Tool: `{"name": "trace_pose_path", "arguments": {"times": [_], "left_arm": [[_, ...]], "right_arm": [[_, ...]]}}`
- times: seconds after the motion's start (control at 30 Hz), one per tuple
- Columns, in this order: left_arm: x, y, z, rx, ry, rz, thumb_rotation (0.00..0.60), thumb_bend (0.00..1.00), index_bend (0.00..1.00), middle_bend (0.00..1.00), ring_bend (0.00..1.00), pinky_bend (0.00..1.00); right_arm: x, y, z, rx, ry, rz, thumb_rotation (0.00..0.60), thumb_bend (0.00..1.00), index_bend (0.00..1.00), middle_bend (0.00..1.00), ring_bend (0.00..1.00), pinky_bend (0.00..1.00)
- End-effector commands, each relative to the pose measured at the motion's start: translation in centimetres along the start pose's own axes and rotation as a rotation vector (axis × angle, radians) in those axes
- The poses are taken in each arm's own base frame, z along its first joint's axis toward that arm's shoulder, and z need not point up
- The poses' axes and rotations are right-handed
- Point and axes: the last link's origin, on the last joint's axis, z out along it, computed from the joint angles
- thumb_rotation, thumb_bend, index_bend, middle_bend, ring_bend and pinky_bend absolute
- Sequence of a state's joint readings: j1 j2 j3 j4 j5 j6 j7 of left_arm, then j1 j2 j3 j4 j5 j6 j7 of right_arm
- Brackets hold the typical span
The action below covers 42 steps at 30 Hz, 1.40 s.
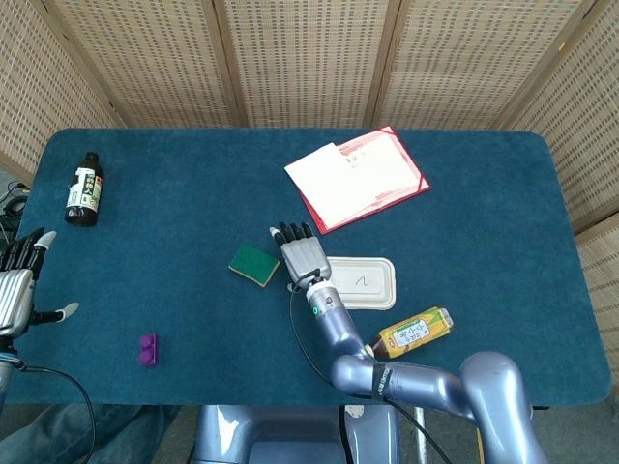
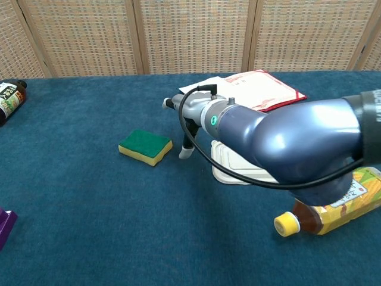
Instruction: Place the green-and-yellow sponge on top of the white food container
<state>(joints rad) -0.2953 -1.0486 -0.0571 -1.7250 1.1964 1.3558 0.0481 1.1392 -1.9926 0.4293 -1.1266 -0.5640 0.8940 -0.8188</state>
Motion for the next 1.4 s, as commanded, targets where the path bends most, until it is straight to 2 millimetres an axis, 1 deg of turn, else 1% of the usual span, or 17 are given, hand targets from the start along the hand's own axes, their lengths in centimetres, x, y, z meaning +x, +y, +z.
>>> {"name": "trace_pose_path", "arguments": {"times": [0.03,0.23,0.5,0.67,0.83,0.9,0.97,1.0,1.03,1.07,1.1,1.17,1.2,1.23,1.27,1.33,1.4], "left_arm": [[0.0,-0.1,0.3,0.005,-0.004,-0.003,0.600,0.07,0.00,0.00,0.00,0.00],[-0.2,-0.3,0.7,0.014,-0.019,-0.005,0.600,0.07,0.00,0.00,0.00,0.00],[-0.4,-0.6,1.1,0.028,-0.031,-0.002,0.600,0.07,0.00,0.00,0.00,0.00],[-0.5,-0.5,1.3,0.029,-0.037,-0.001,0.600,0.07,0.00,0.00,0.00,0.00],[-0.5,-0.7,1.4,0.035,-0.039,-0.007,0.600,0.07,0.00,0.00,0.00,0.00],[-0.5,-0.9,1.4,0.038,-0.039,-0.009,0.600,0.07,0.00,0.00,0.00,0.00],[-0.6,-1.0,1.6,0.043,-0.045,-0.011,0.600,0.07,0.00,0.00,0.00,0.00],[-0.6,-1.0,1.6,0.043,-0.046,-0.011,0.600,0.07,0.00,0.00,0.00,0.00],[-0.6,-1.0,1.6,0.043,-0.046,-0.011,0.600,0.07,0.00,0.00,0.00,0.00],[-0.6,-1.1,1.7,0.044,-0.046,-0.012,0.600,0.07,0.00,0.00,0.00,0.00],[-0.6,-1.1,1.7,0.045,-0.046,-0.013,0.600,0.07,0.00,0.00,0.00,0.00],[-0.6,-1.1,1.7,0.048,-0.044,-0.014,0.600,0.07,0.00,0.00,0.00,0.00],[-0.6,-1.1,1.8,0.048,-0.045,-0.014,0.600,0.07,0.00,0.00,0.00,0.00],[-0.6,-1.1,1.8,0.048,-0.046,-0.015,0.600,0.07,0.00,0.00,0.00,0.00],[-0.6,-1.1,1.8,0.047,-0.046,-0.015,0.600,0.07,0.00,0.00,0.00,0.00],[-0.6,-1.1,1.8,0.046,-0.047,-0.012,0.600,0.07,0.00,0.00,0.00,0.00],[-0.7,-1.1,1.8,0.045,-0.049,-0.012,0.600,0.07,0.00,0.00,0.00,0.00]], "right_arm": [[-0.6,-1.7,1.2,-0.007,-0.037,0.070,0.600,0.00,0.00,0.00,0.00,0.00],[-0.8,-3.3,2.3,-0.003,-0.059,0.113,0.600,0.00,0.00,0.00,0.00,0.00],[-0.5,-6.2,2.1,0.030,-0.065,0.119,0.600,0.00,0.00,0.00,0.00,0.00],[-0.9,-6.8,2.4,0.020,-0.074,0.128,0.600,0.00,0.00,0.00,0.00,0.00],[-1.4,-7.0,3.3,0.001,-0.068,0.131,0.600,0.00,0.00,0.00,0.00,0.00],[-1.5,-6.8,3.7,-0.008,-0.063,0.122,0.600,0.00,0.04,0.01,0.01,0.01],[-1.5,-6.6,4.0,-0.022,-0.049,0.122,0.600,0.00,0.11,0.06,0.06,0.06],[-1.5,-6.6,4.1,-0.023,-0.046,0.122,0.600,0.00,0.15,0.11,0.12,0.13],[-1.6,-6.6,4.1,-0.024,-0.045,0.123,0.600,0.00,0.14,0.16,0.15,0.17],[-1.6,-6.6,4.2,-0.025,-0.043,0.126,0.600,0.00,0.10,0.22,0.22,0.25],[-1.6,-6.6,4.2,-0.025,-0.040,0.128,0.600,0.00,0.14,0.29,0.28,0.32],[-1.6,-6.5,4.3,-0.017,-0.037,0.126,0.600,0.00,0.20,0.39,0.38,0.44],[-1.7,-6.5,4.3,-0.016,-0.035,0.123,0.600,0.00,0.17,0.44,0.44,0.49],[-1.6,-6.4,4.3,-0.016,-0.031,0.119,0.600,0.01,0.08,0.49,0.47,0.52],[-1.6,-6.4,4.3,-0.014,-0.028,0.117,0.600,0.02,0.01,0.51,0.49,0.54],[-1.6,-6.4,4.3,-0.010,-0.018,0.114,0.600,0.06,0.00,0.55,0.53,0.54],[-1.4,-6.3,4.2,-0.003,-0.001,0.117,0.600,0.09,0.00,0.56,0.53,0.54]]}}
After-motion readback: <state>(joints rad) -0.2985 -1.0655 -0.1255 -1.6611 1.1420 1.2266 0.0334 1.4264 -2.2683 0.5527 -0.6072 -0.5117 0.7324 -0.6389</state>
